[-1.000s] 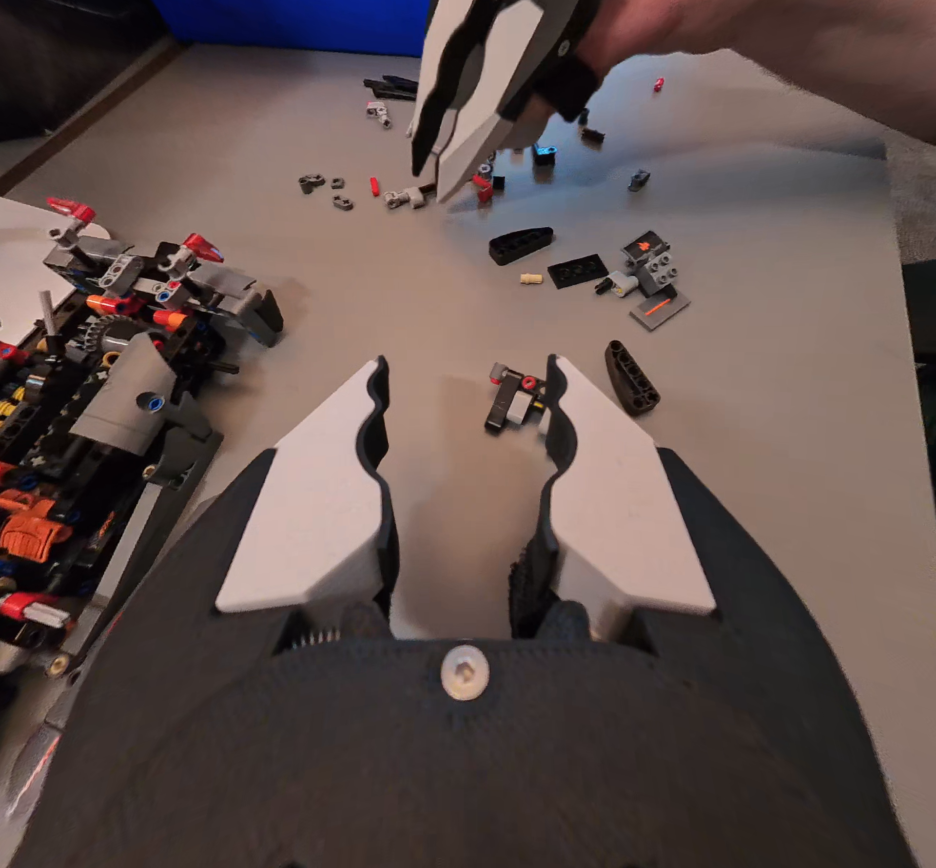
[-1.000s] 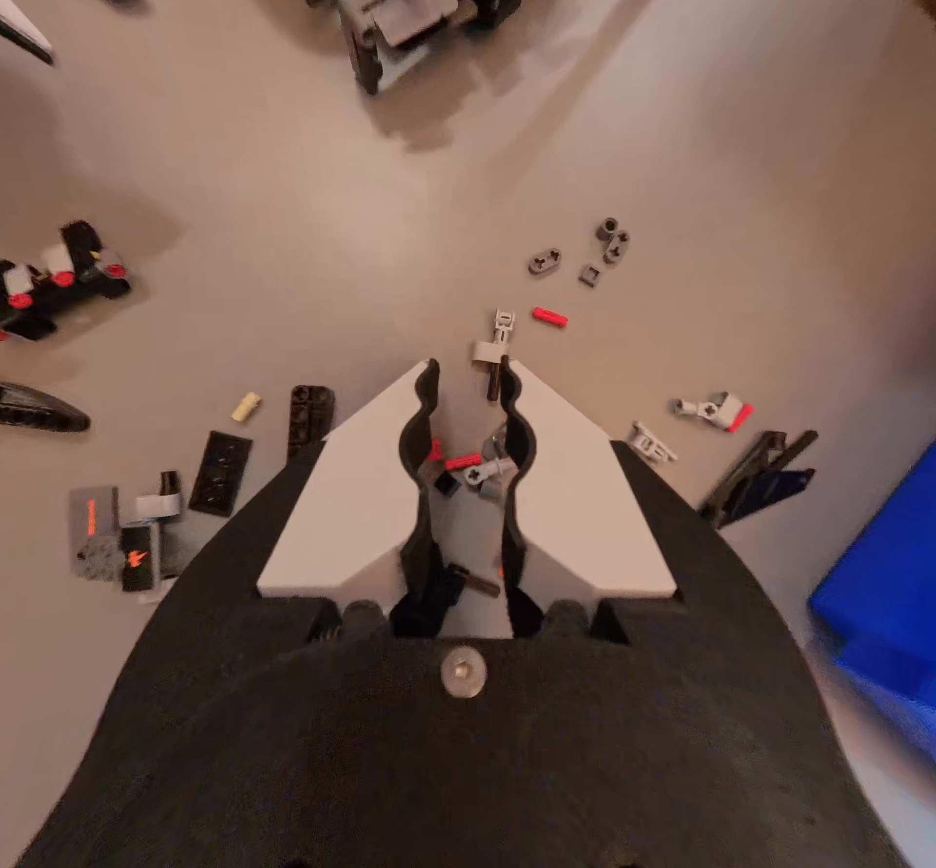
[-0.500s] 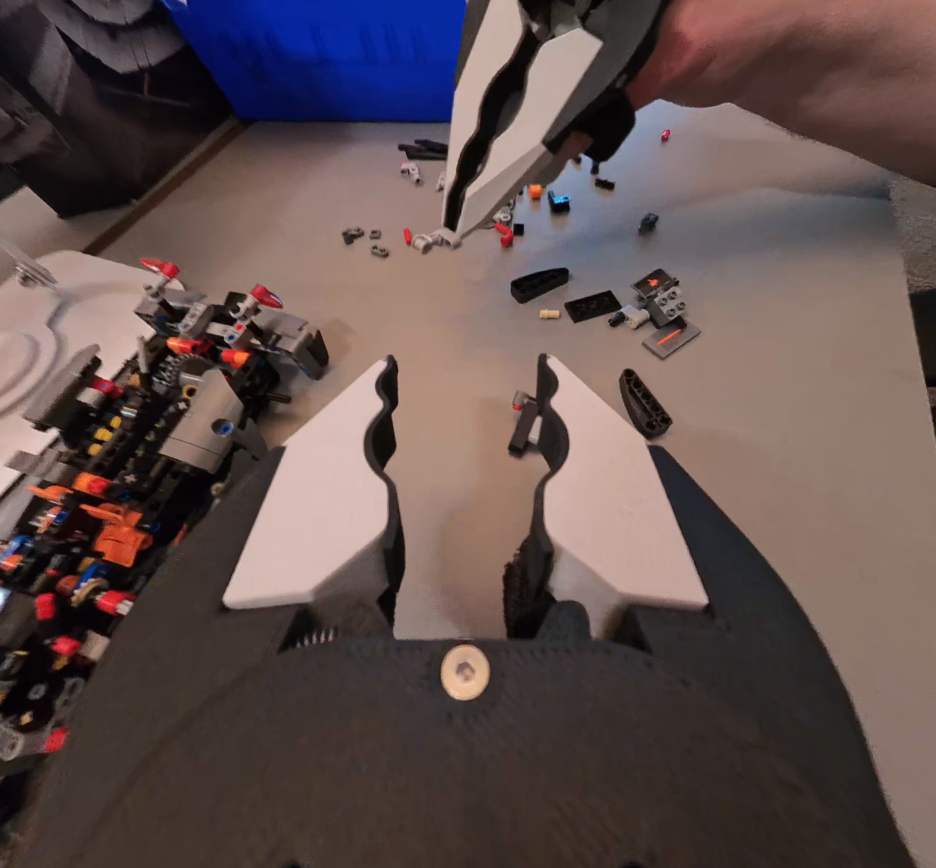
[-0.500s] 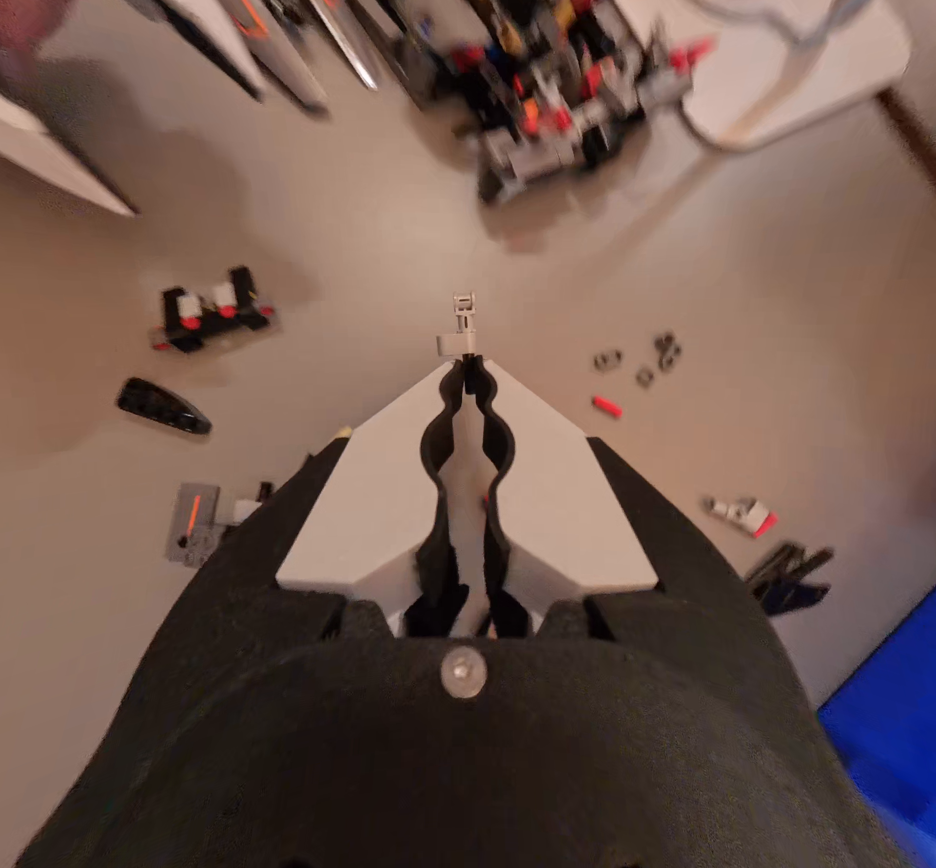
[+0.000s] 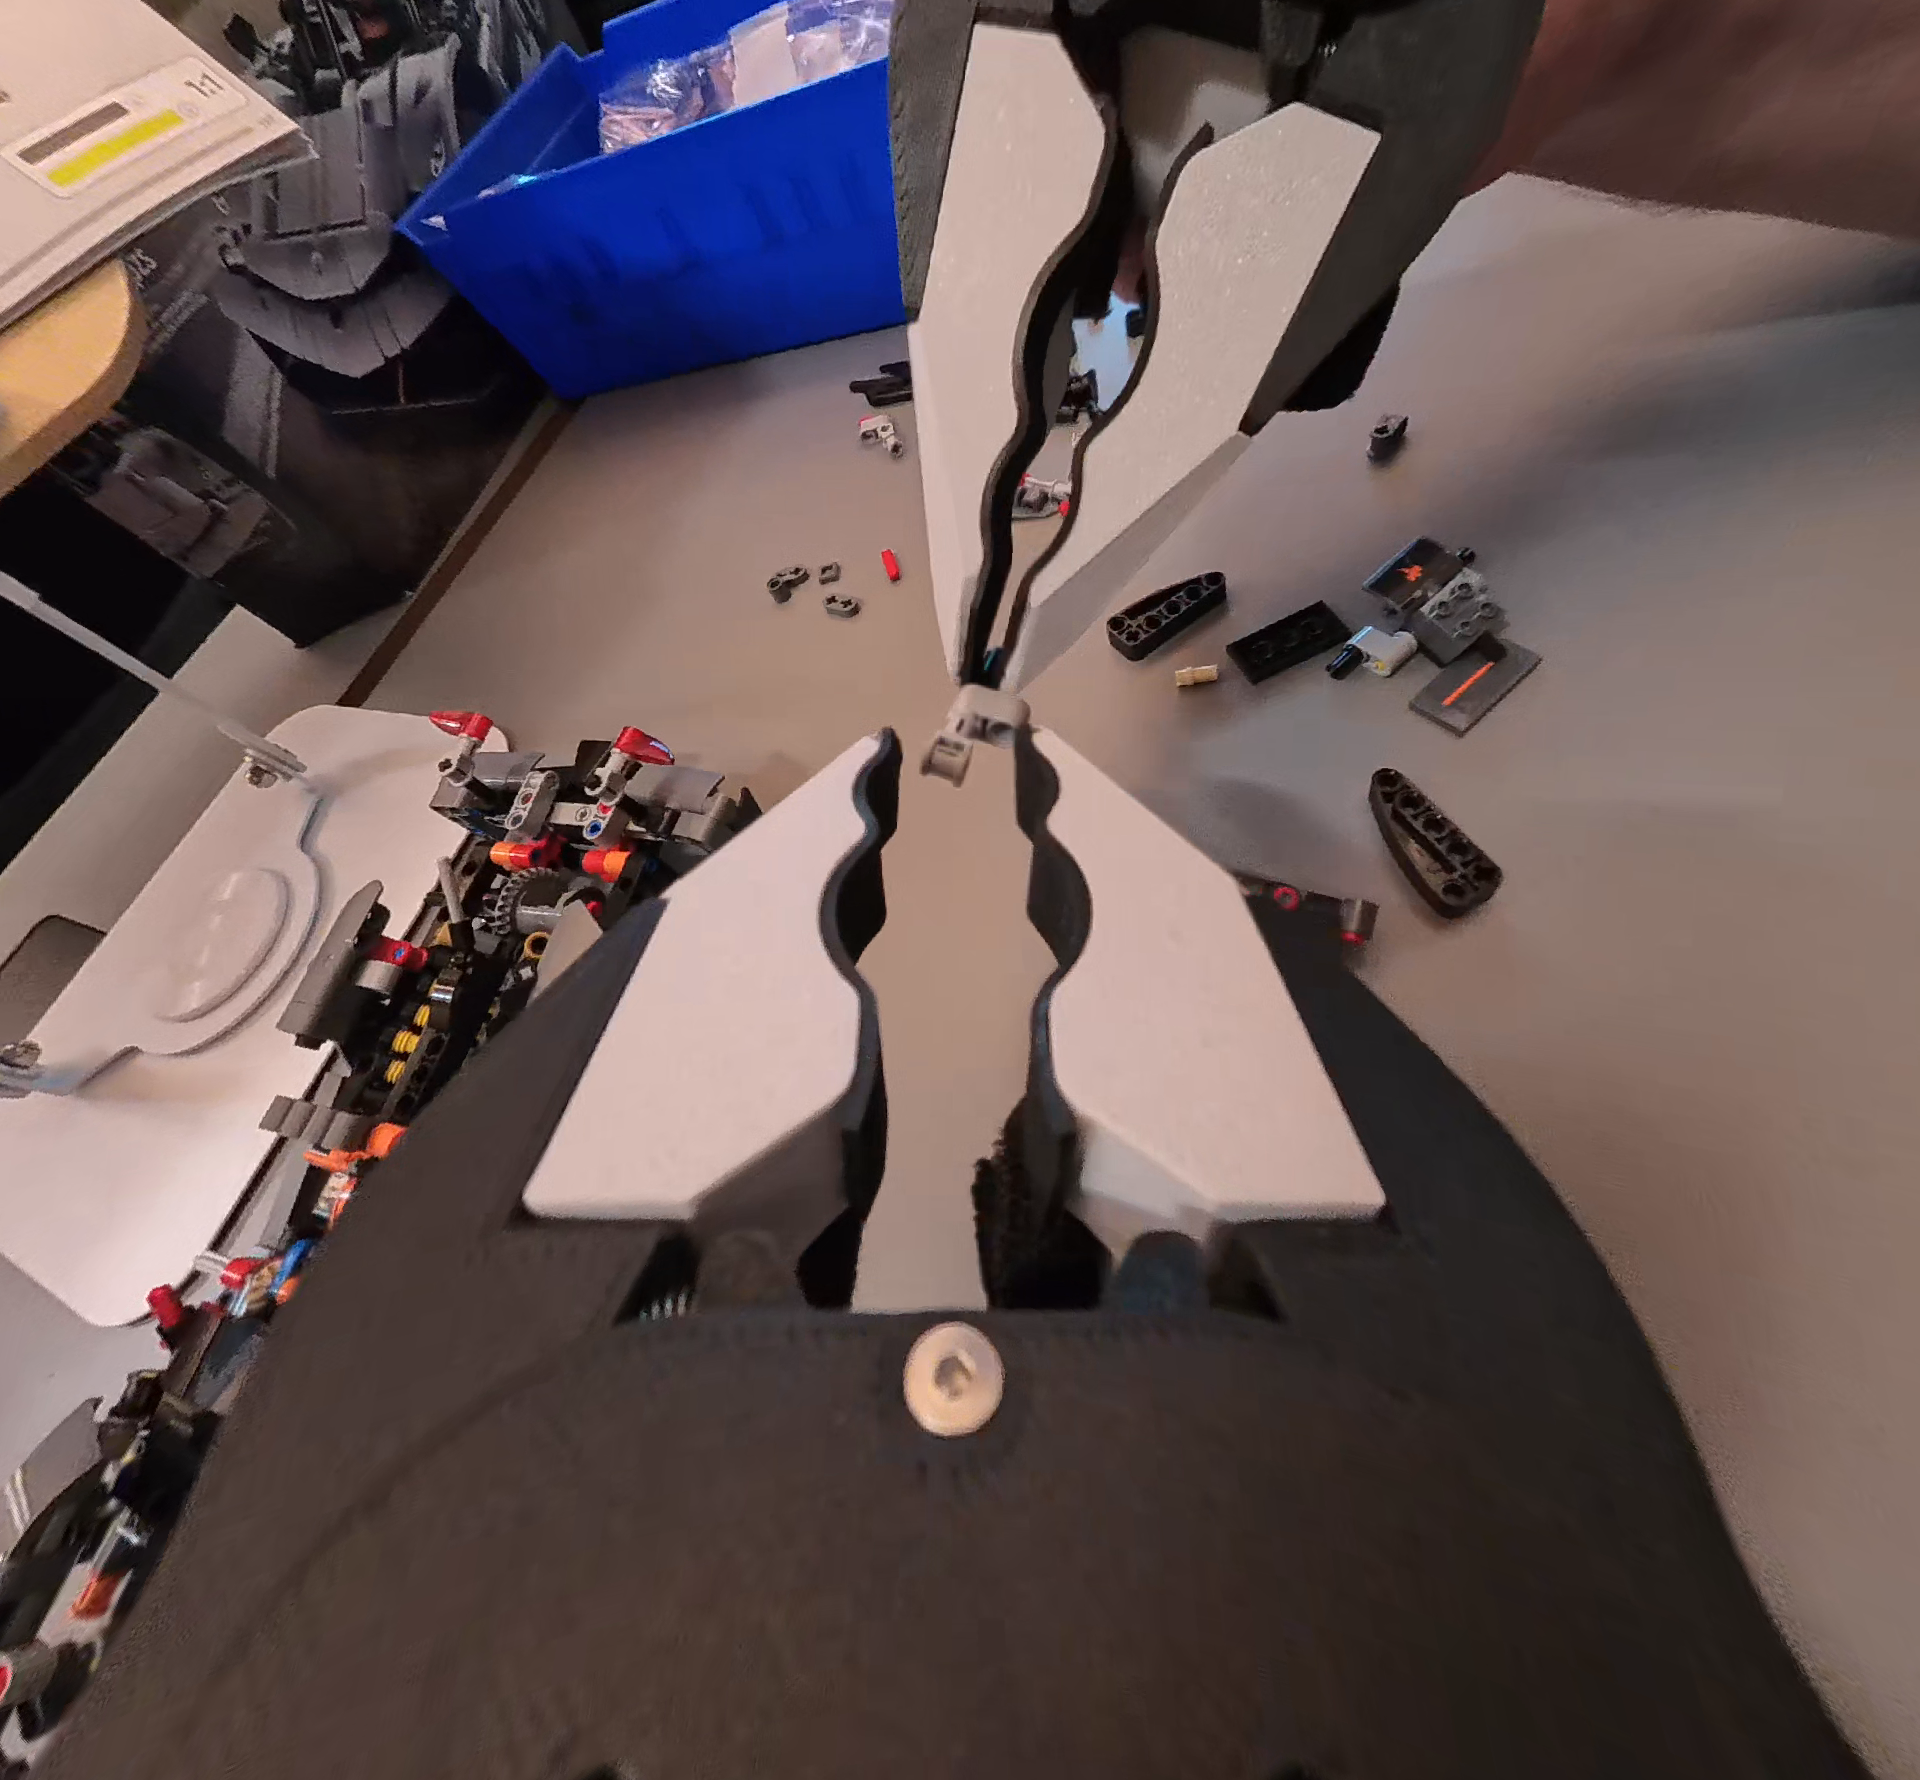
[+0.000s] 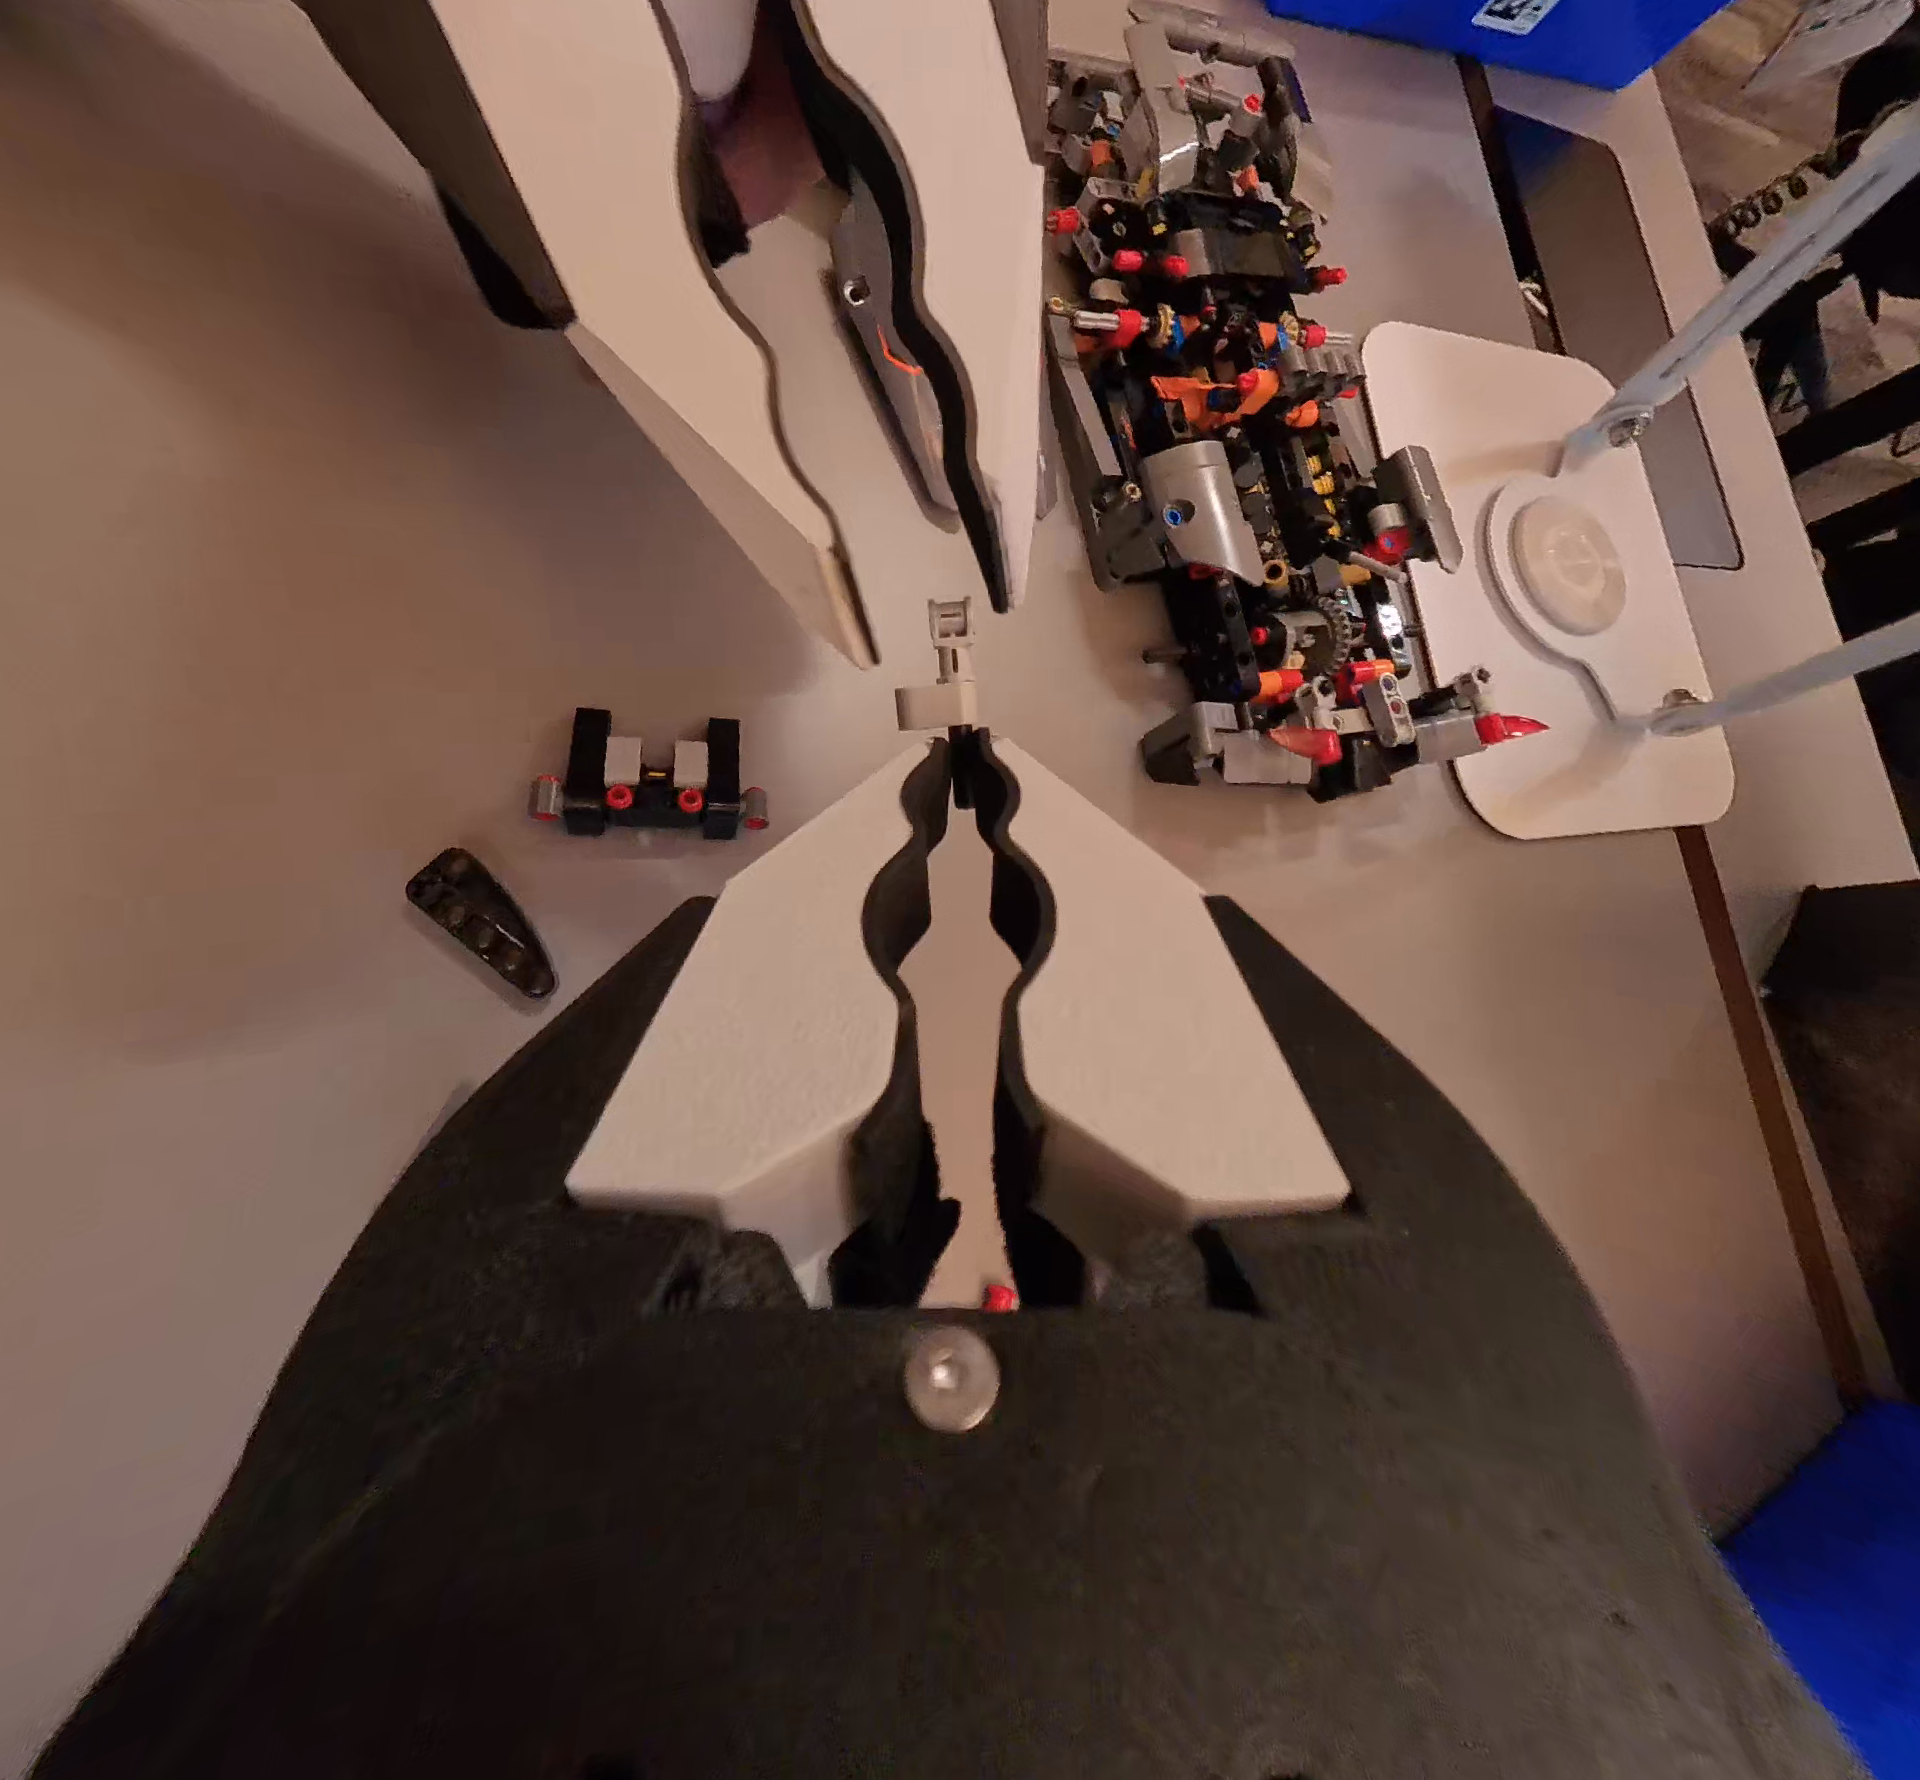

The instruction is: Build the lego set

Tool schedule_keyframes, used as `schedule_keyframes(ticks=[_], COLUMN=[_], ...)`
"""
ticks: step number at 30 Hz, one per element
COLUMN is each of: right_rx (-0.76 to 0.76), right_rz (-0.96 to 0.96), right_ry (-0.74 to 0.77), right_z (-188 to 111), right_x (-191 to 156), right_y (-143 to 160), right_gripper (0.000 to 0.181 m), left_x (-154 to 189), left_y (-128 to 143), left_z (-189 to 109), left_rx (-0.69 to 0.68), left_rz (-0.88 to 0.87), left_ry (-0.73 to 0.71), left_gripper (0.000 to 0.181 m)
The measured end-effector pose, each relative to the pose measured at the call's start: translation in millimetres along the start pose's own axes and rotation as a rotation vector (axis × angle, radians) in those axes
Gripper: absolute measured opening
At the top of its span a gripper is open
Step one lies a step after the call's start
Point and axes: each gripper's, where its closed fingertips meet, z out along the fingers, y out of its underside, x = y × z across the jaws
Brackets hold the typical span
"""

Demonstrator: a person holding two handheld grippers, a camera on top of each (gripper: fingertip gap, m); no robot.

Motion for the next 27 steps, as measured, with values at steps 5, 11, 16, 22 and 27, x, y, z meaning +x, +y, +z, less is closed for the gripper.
schedule_keyframes(ticks=[5, 11, 16, 22, 27], right_rx=[0.028, 0.107, 0.097, 0.115, 0.120], right_rz=[0.012, 0.042, -0.008, -0.018, -0.029], right_ry=[-0.022, -0.086, -0.096, -0.082, -0.067], right_z=[5, 4, 10, 12, 17], right_x=[3, 3, -1, 1, 1], right_y=[-2, -7, -9, -11, -12], right_gripper=[0.002, 0.028, 0.015, 0.014, 0.014], left_x=[-3, -7, -5, -8, -9], left_y=[1, -2, -3, -4, 0], left_z=[-2, -5, -3, -3, 1], left_rx=[0.007, 0.064, 0.066, 0.112, 0.088], left_rz=[0.028, 0.012, 0.011, -0.049, -0.027], left_ry=[-0.005, -0.011, -0.003, 0.028, 0.003], left_gripper=[0.007, 0.006, 0.006, 0.008, 0.007])
